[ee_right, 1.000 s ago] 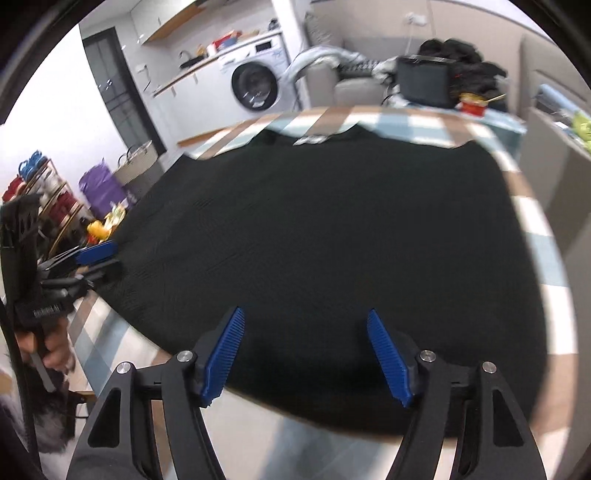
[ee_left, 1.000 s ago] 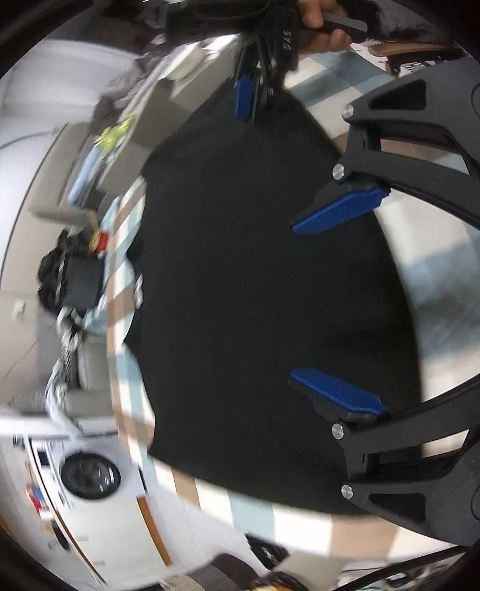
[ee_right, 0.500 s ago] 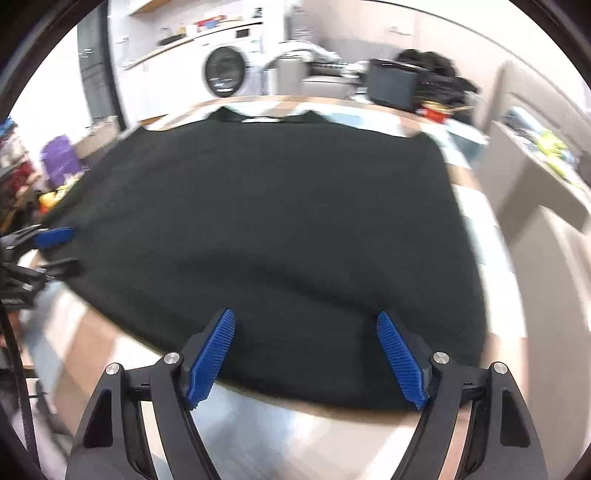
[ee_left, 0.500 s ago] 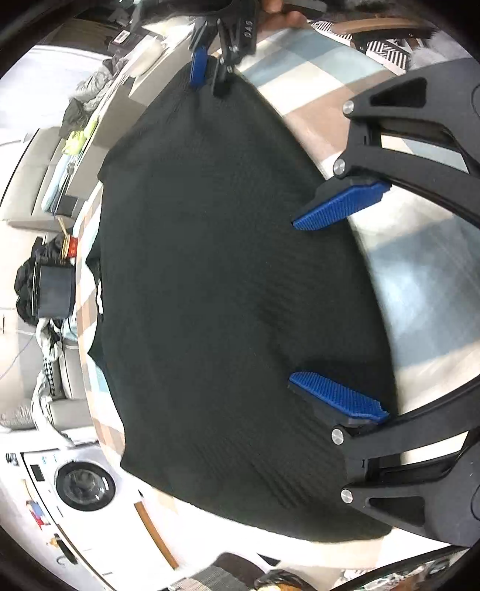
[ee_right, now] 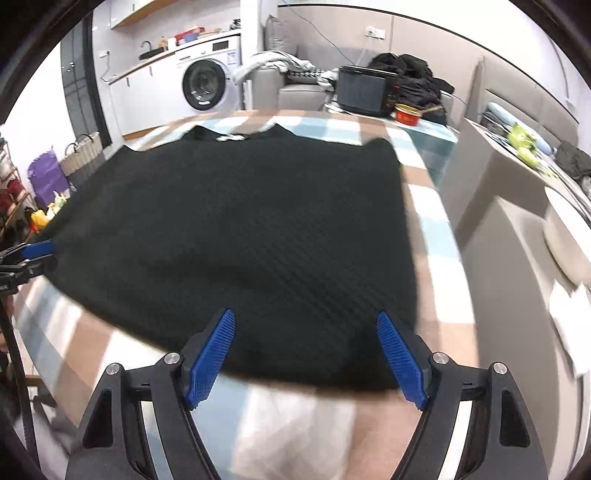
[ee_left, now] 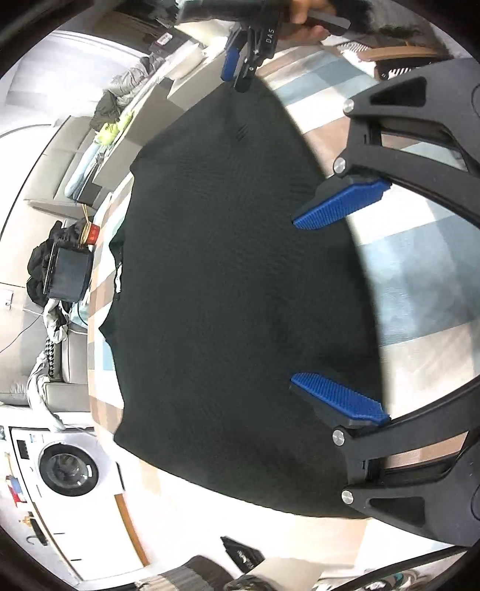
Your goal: Fold small clothes
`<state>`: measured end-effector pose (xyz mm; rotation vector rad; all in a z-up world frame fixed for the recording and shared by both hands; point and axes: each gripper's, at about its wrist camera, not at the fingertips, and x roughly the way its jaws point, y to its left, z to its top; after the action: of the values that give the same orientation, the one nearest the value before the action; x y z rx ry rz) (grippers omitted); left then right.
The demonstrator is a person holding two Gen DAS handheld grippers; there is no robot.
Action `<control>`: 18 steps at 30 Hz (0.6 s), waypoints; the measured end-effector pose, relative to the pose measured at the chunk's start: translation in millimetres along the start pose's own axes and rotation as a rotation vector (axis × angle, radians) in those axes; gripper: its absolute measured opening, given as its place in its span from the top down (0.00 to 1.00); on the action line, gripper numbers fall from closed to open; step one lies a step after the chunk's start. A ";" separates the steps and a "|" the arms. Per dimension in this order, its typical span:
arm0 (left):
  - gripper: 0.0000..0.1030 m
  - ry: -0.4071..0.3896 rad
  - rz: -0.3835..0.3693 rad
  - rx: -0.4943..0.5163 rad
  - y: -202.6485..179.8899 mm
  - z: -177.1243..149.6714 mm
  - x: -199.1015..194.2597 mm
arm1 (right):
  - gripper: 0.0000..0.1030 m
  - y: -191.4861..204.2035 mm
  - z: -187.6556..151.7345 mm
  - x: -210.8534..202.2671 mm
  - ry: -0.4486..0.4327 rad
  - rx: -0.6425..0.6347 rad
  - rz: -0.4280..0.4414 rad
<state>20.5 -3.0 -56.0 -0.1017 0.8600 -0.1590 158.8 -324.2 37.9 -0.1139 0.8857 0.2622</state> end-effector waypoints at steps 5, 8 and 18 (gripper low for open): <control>0.24 0.008 0.011 0.022 -13.5 24.3 19.1 | 0.21 50.5 34.2 27.3 0.009 -0.053 0.091; 0.24 0.042 0.036 0.069 -23.3 36.7 40.2 | 0.21 78.2 46.8 49.0 0.038 -0.100 0.136; 0.23 0.072 0.093 0.119 -11.6 42.1 66.8 | 0.21 69.1 48.0 70.2 0.045 -0.151 0.091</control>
<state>94.2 -25.4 -76.7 0.0554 0.9230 -0.1268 218.2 -235.3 14.2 -0.2207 0.9164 0.4135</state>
